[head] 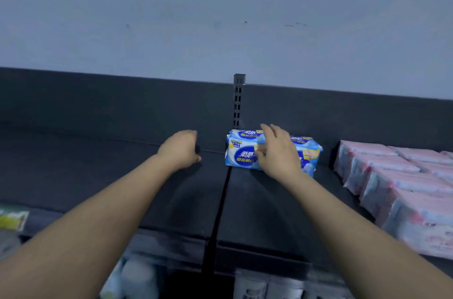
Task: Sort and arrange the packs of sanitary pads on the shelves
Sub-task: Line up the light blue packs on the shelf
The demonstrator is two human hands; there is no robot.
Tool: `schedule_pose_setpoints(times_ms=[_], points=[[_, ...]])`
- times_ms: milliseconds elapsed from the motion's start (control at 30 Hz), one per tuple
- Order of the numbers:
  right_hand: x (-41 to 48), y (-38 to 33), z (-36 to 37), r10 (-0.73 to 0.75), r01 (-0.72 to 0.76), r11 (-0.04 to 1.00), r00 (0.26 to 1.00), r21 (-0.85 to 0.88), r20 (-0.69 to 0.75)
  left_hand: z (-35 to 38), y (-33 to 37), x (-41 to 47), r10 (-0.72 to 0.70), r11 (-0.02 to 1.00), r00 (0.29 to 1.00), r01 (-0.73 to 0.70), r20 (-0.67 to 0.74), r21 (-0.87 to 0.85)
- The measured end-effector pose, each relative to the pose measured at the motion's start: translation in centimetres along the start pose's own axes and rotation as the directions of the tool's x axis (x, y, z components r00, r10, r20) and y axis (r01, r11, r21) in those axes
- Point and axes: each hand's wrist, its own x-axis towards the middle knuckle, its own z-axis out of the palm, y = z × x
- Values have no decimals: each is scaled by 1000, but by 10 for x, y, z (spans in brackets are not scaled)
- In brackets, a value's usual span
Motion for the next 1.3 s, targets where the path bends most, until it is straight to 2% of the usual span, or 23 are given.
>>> schedule_pose_setpoints(times_ms=[133, 400, 567, 767, 933, 1300], points=[[2, -49, 13, -130, 127, 991, 987, 33, 91, -24, -41, -34, -46, 983, 998, 51, -32, 178], [-2, -182, 40, -394, 386, 919, 876, 85, 278, -88, -138, -130, -319, 853, 935, 354, -155, 384], [-22, -279, 51, -553, 523, 833, 772, 181, 314, -130, -202, -207, -470, 751, 856, 516, -216, 413], [-63, -404, 61, -705, 654, 709, 646, 263, 293, -179, -279, -310, -589, 630, 762, 641, -268, 438], [-109, -505, 66, -785, 725, 618, 548, 304, 289, -218, -342, -393, -681, 526, 666, 734, -303, 430], [-220, -706, 64, -903, 803, 426, 347, 416, 255, -288, -444, -569, -795, 306, 480, 845, -370, 439]])
